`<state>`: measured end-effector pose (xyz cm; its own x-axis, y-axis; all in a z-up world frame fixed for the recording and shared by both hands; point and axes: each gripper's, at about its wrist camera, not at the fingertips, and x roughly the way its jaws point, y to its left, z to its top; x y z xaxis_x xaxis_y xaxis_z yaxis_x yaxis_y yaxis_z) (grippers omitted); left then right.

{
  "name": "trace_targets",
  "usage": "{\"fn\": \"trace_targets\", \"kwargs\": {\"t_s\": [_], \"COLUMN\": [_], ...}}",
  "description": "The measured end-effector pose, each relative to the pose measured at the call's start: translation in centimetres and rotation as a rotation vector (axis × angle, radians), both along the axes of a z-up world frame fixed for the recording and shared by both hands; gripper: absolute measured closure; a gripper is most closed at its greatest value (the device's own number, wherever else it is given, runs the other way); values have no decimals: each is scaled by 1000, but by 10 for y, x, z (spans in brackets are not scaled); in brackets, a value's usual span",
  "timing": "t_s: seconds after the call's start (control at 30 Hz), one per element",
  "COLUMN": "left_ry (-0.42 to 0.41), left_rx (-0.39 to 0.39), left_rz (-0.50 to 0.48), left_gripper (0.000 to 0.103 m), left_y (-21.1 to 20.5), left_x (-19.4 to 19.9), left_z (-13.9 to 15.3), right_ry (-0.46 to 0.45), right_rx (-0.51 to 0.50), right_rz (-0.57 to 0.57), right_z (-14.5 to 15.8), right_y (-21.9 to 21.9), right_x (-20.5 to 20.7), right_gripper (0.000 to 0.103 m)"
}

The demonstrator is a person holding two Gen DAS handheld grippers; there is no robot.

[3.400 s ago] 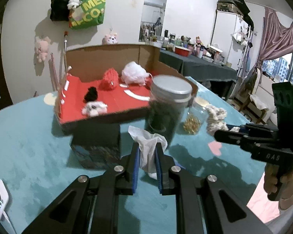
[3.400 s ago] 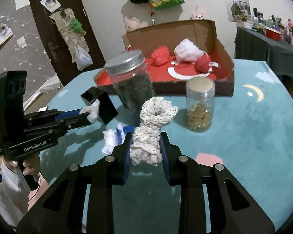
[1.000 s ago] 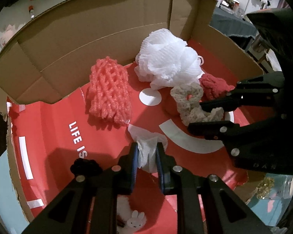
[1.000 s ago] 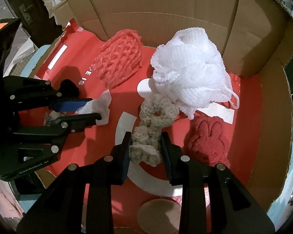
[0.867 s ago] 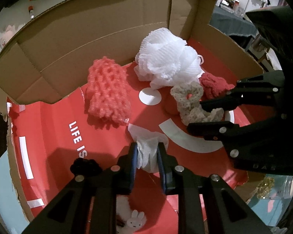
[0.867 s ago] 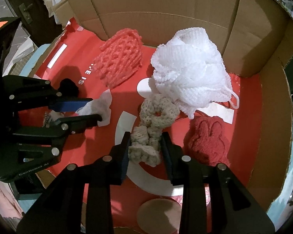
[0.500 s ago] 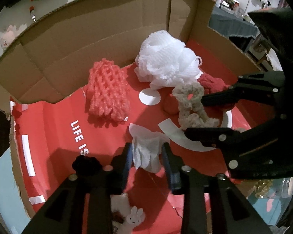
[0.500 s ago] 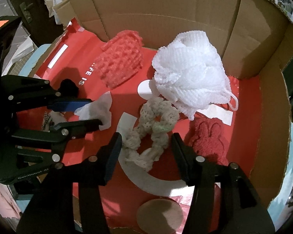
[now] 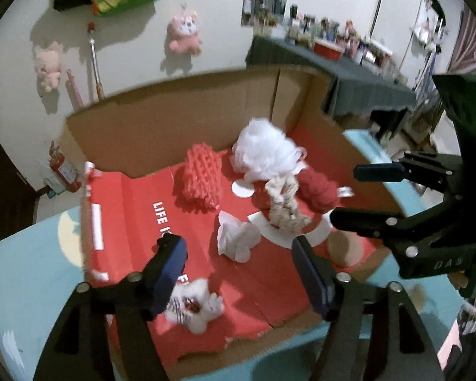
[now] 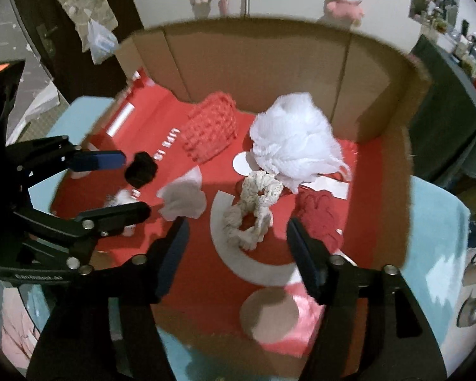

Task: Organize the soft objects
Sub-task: 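Lower the tissue and scrunchie into the box and open both tools, then withdraw both open tools from the box back toward the table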

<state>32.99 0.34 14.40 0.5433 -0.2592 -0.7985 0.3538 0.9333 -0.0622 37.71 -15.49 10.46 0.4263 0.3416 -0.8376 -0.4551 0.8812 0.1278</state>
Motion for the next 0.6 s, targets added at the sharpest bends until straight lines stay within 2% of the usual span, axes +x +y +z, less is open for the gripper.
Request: {"fn": "trace_targets", "kwargs": {"t_s": [0.27,0.43,0.6], "left_ry": [-157,-269,-341], "left_rx": [-45,-93,-152], "left_rz": [29,36,26], "left_gripper": [15,2,0], "left_y": [8,12,16], "left_x": [-67,-116,-159], "left_z": [52,82,95], "right_ry": [-130,-218,-325], "right_rx": [57,87,74], "right_rz": [-62,-88,-114], "right_z": [59,90,107], "right_y": [-17,-28,-35], "right_x": [-59,-108,-159], "right_gripper": [28,24,18]}}
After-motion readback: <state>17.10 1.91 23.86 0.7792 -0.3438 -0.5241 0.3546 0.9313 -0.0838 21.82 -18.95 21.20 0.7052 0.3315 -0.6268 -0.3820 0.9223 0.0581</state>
